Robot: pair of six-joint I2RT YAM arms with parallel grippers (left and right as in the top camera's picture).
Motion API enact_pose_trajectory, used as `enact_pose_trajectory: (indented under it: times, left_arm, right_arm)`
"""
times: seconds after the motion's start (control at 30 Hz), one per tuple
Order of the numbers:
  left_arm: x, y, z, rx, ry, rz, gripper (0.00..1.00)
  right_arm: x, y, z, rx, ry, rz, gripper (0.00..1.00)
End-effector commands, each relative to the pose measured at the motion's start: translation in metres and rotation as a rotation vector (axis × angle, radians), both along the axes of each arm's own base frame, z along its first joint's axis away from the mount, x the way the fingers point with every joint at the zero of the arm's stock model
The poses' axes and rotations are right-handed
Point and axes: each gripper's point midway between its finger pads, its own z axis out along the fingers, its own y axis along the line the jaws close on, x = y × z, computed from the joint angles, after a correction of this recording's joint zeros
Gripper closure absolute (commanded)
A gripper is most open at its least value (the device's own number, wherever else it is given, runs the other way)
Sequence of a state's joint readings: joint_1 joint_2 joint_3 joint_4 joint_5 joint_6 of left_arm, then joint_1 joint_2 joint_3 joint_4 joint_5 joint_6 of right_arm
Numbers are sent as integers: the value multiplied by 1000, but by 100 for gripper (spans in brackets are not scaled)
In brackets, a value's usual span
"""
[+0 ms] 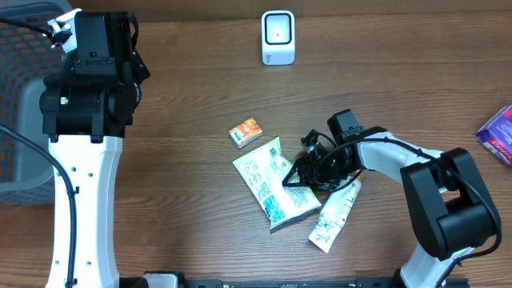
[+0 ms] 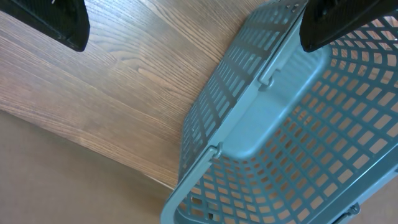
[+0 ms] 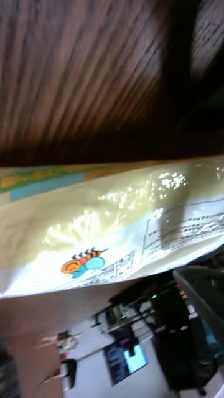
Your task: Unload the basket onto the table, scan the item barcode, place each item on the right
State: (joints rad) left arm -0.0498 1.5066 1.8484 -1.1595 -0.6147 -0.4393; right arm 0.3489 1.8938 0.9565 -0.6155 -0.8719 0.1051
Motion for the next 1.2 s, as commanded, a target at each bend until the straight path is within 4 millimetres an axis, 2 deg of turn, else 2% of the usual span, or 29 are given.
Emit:
enact_pose_trajectory:
  times: [0.0, 0.1, 0.23, 0.33, 0.43, 0.57, 0.6, 0.77, 0.87, 1.0, 1.17]
  left_arm:
    - [0, 3, 3, 6, -10, 17, 0]
    - [0, 3, 3, 5, -10, 17, 0]
    - [0, 3, 3, 6, -10, 17, 0]
    - [0, 3, 3, 5, -11, 17, 0]
    - [0, 3, 3, 5, -11, 17, 0]
    - [0, 3, 3, 6, -10, 17, 0]
    - [0, 3, 3, 5, -11, 17, 0]
    - [0, 3, 3, 6, -11, 17, 0]
    - [0, 3, 3, 5, -10, 17, 0]
    - [0, 3, 3, 5, -10, 17, 0]
    - [0, 3, 3, 5, -11, 17, 0]
  right_arm:
    - [-1, 2, -12, -24, -18, 35, 22]
    - [-5, 14, -3, 64, 5, 51, 22]
    - [-10, 39, 23, 251, -6, 100, 35]
    - [-14, 48, 25, 263, -16, 125, 46]
    - [-17, 49, 23, 259, -11, 133, 62]
    - [-20, 48, 21, 251, 8, 125, 94]
    - [-21, 48, 21, 250, 12, 123, 96]
    - [-17, 49, 21, 263, -14, 126, 96]
    - [-16, 53, 29, 318, -23, 134, 96]
    - [-11, 53, 57, 487, -13, 138, 96]
    - [0, 36, 98, 718, 35, 116, 96]
